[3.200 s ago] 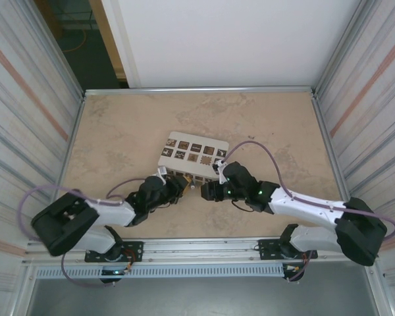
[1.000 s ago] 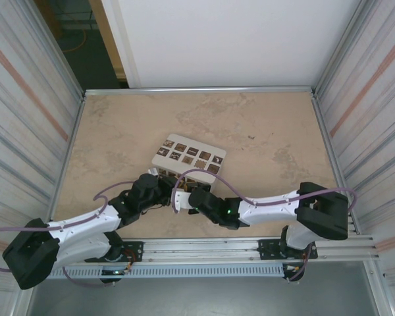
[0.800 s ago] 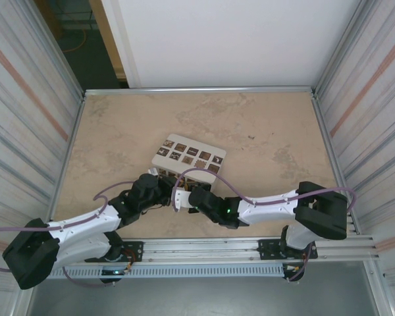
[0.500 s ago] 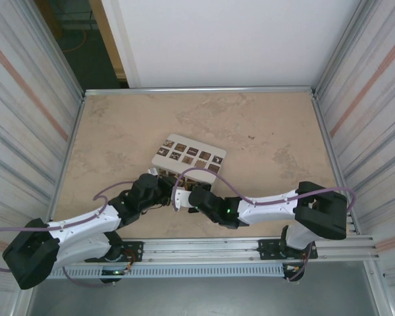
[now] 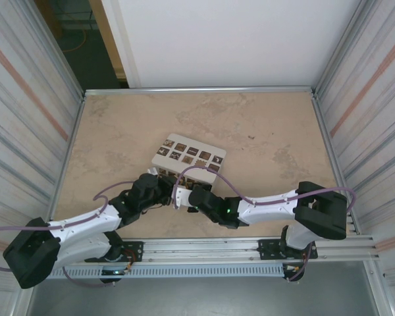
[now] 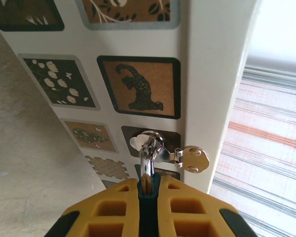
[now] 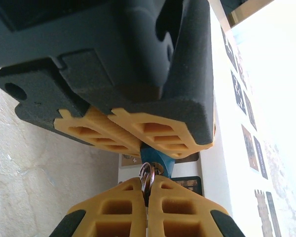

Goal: Unlock the padlock with the key

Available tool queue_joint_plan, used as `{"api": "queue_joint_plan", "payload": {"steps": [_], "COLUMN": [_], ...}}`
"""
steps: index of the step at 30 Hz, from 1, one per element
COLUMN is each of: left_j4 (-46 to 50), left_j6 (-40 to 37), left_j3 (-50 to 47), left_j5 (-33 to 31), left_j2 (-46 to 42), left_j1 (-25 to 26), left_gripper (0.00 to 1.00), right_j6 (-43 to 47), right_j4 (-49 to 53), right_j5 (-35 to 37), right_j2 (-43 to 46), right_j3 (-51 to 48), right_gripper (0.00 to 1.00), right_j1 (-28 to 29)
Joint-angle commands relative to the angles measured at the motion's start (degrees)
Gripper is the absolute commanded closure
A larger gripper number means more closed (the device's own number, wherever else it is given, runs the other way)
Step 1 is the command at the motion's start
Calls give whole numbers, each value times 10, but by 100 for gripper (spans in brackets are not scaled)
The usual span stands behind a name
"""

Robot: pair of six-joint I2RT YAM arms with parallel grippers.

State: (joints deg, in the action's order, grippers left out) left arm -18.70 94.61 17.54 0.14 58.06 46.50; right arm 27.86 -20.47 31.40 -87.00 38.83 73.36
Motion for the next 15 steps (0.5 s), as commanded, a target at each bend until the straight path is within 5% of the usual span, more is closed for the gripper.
{"api": "queue_joint_plan", "payload": {"steps": [1,15], "left_j4": [-49,-88], "left_j6": [2,24], "left_j3": [9,7], "left_j5": [21,-13], "left_j2": [2,56], "left_j1": [3,59], "left_gripper": [100,100], "right_j6": [-63,-287], "right_j4": [-39,-71], "right_j5": [-1,-107], "right_j2": [0,35], "right_j3": [13,-40], "right_gripper": [100,100], "right_j1": [-6,-51]}}
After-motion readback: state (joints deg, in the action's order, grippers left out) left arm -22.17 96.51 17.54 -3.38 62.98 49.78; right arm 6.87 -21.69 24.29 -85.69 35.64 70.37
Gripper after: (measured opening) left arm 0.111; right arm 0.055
